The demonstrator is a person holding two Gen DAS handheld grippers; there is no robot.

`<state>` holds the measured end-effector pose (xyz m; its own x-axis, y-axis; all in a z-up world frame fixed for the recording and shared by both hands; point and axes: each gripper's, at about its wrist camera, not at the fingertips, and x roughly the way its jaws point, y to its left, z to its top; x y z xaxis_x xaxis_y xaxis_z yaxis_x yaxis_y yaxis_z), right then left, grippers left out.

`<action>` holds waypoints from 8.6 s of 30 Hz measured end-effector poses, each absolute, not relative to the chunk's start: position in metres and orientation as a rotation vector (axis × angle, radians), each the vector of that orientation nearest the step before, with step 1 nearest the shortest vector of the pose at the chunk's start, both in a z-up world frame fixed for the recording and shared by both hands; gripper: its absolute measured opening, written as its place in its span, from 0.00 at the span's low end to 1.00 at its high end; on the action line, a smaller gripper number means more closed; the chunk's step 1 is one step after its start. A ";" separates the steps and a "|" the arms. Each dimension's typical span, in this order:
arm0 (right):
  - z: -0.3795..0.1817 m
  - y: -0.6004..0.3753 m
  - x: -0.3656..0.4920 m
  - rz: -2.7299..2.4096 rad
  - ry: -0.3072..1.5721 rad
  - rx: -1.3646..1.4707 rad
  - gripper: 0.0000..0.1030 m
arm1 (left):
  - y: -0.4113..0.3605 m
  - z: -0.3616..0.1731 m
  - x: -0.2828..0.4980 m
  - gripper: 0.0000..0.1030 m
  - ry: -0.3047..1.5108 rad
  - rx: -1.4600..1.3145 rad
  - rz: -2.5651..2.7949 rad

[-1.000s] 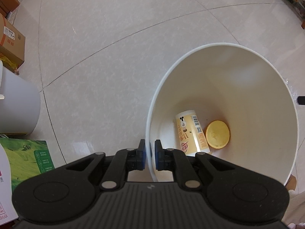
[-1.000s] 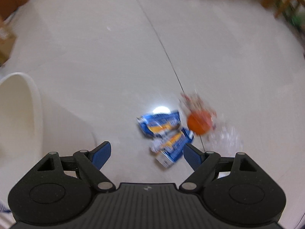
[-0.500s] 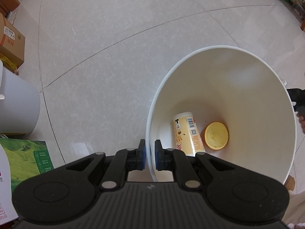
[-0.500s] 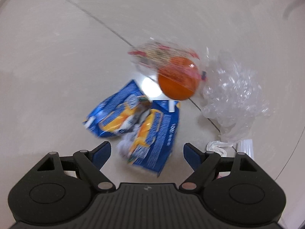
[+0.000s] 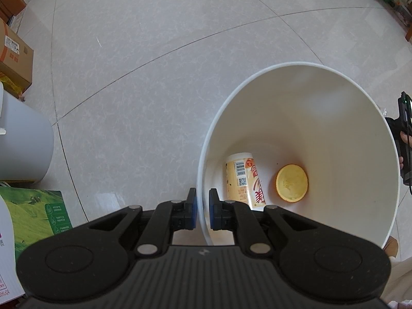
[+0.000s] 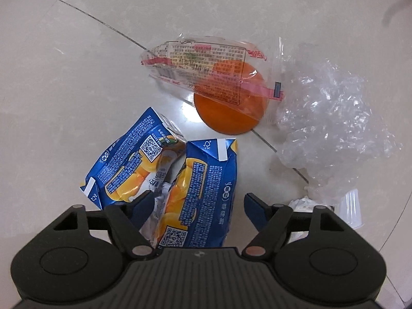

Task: Organize objects
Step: 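Grasp the blue milk carton with the right gripper, then carry the carton over the bin and release it, then grasp the crumpled white tissue with the right gripper, then carry the tissue over the white bin and open the right gripper, then move the right gripper back to the pink snack packet, then grasp the pink snack packet with the right gripper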

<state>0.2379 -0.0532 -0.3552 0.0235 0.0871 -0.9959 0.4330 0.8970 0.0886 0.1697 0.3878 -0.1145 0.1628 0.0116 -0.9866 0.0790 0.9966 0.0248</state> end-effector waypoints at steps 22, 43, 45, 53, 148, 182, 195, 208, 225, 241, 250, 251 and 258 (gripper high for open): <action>-0.258 -0.041 0.225 -0.135 1.535 0.282 0.61 | 0.386 -0.114 0.168 0.07 1.401 0.089 -0.051; -0.012 0.121 0.176 0.458 1.343 0.034 0.61 | 0.384 -0.113 0.169 0.07 1.403 0.090 -0.044; -0.009 0.138 0.172 0.498 1.340 0.010 0.61 | 0.385 -0.113 0.168 0.07 1.403 0.089 -0.046; -0.011 0.185 0.147 0.608 1.325 -0.115 0.71 | 0.386 -0.113 0.170 0.07 1.405 0.087 -0.048; -0.116 0.067 0.160 0.326 1.288 -0.256 0.36 | 0.385 -0.112 0.166 0.07 1.396 0.078 -0.044; -0.019 0.156 0.124 0.568 1.132 -0.225 0.74 | 0.389 -0.113 0.167 0.07 1.396 0.073 -0.052; -0.097 0.049 0.127 0.225 1.252 0.036 0.78 | 0.389 -0.113 0.167 0.07 1.397 0.072 -0.056; -0.260 -0.065 0.099 -0.416 1.419 0.632 0.79 | 0.390 -0.113 0.167 0.07 1.397 0.066 -0.060; -0.341 -0.099 0.080 -0.610 1.406 0.762 0.79 | 0.390 -0.113 0.167 0.07 1.397 0.067 -0.061; -0.380 -0.106 0.074 -0.659 1.426 0.754 0.79 | 0.390 -0.115 0.167 0.07 1.396 0.073 -0.062; -0.385 -0.105 0.074 -0.654 1.432 0.745 0.75 | 0.390 -0.115 0.166 0.07 1.396 0.068 -0.061; -0.386 -0.105 0.074 -0.659 1.437 0.735 0.71 | 0.390 -0.115 0.166 0.07 1.396 0.070 -0.061; -0.386 -0.103 0.072 -0.672 1.462 0.697 0.54 | 0.390 -0.115 0.166 0.07 1.395 0.073 -0.061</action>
